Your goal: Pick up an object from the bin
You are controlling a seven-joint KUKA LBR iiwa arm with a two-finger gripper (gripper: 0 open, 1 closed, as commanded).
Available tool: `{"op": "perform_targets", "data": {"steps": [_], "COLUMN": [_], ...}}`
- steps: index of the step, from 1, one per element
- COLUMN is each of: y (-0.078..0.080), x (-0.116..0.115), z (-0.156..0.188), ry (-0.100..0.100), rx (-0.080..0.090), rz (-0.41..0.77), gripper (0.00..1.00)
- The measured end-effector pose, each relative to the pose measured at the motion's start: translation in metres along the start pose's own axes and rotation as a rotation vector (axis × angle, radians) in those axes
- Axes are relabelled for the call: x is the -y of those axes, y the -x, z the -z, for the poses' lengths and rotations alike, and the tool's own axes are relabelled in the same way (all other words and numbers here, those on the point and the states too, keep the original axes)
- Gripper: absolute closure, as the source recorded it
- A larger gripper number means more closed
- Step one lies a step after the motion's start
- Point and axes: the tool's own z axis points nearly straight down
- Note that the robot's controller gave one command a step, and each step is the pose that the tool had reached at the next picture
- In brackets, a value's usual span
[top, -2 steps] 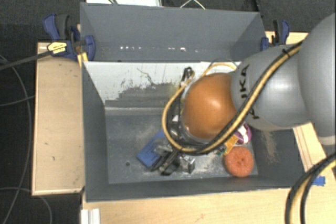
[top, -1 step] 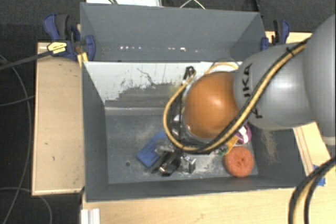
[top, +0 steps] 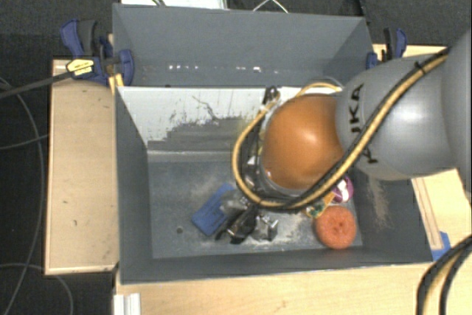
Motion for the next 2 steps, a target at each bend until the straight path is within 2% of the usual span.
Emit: {"op": "perform_targets", "data": {"steps": [2], "y": [0.0018], "x": [0.0012], "z": [0.0241], "ry": [-0.004], "rx": [0.006], "rz": [0.017], "gripper": [1.0]}}
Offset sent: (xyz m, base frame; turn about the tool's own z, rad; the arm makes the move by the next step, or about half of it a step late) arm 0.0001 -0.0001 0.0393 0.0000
